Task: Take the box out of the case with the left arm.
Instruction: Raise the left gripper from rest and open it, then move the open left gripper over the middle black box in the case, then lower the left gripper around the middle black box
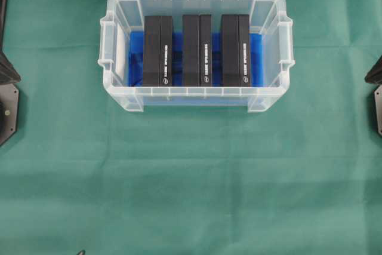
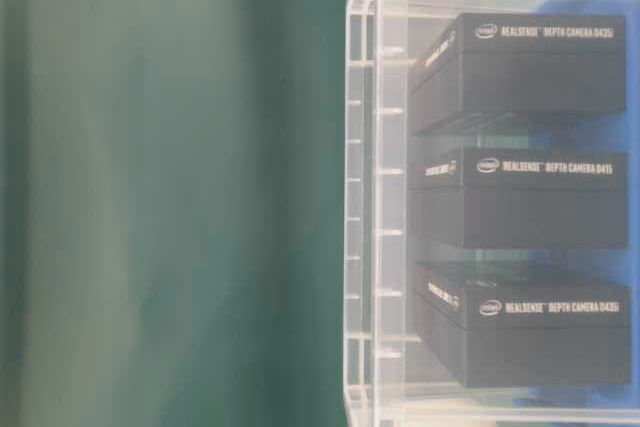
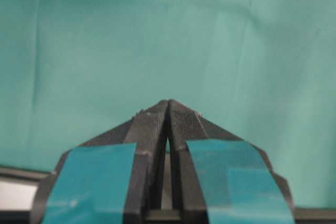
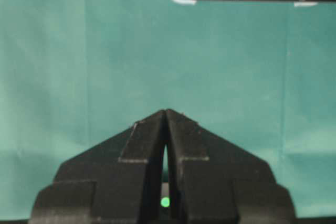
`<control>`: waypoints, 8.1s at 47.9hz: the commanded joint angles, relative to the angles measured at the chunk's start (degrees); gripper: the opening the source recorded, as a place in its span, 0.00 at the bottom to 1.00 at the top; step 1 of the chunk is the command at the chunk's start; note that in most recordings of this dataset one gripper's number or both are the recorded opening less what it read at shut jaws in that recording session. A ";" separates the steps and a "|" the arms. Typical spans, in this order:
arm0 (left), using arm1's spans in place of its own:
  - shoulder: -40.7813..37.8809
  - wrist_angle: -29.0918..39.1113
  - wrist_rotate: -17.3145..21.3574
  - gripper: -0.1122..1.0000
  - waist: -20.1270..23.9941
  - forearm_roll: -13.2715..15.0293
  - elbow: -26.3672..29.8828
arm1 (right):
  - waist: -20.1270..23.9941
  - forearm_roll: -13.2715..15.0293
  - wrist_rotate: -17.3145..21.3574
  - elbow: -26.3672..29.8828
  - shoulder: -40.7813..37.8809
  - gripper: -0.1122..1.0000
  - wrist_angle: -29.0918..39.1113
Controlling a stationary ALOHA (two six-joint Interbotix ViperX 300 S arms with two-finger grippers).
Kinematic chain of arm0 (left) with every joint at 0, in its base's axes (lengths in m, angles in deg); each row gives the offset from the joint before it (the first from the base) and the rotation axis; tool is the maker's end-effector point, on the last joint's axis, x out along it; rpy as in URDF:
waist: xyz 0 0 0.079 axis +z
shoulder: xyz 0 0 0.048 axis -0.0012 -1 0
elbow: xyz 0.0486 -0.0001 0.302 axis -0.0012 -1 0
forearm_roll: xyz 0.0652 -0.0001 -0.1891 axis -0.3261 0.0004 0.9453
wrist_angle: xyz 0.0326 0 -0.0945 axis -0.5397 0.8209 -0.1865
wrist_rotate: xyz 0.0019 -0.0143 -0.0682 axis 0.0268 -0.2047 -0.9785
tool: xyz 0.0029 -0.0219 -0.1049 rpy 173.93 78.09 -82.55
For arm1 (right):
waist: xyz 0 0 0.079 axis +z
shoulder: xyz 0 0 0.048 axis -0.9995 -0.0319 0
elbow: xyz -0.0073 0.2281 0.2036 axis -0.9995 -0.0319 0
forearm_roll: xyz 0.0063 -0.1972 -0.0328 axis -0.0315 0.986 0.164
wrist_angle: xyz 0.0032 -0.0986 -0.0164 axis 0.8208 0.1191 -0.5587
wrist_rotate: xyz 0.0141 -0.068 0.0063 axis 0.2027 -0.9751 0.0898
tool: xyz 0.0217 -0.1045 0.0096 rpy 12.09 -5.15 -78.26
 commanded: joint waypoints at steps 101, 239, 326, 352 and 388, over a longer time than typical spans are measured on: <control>-7.21 8.44 -44.38 0.29 21.88 -0.18 4.92 | 0.00 3.08 0.26 1.58 -2.90 0.13 2.11; -60.82 9.14 -53.26 0.98 12.22 1.49 57.92 | -0.09 4.13 0.18 1.49 -3.34 0.13 4.66; -62.75 9.32 -53.79 0.98 12.04 1.85 57.30 | -0.09 4.13 0.18 1.58 -3.34 0.13 4.57; -62.75 2.02 -56.43 0.98 11.95 1.93 50.63 | -0.09 4.13 0.18 1.49 -3.52 0.13 4.57; -62.75 -4.83 -56.69 0.98 12.57 1.58 43.68 | -0.09 4.13 0.18 1.41 -3.69 0.13 4.57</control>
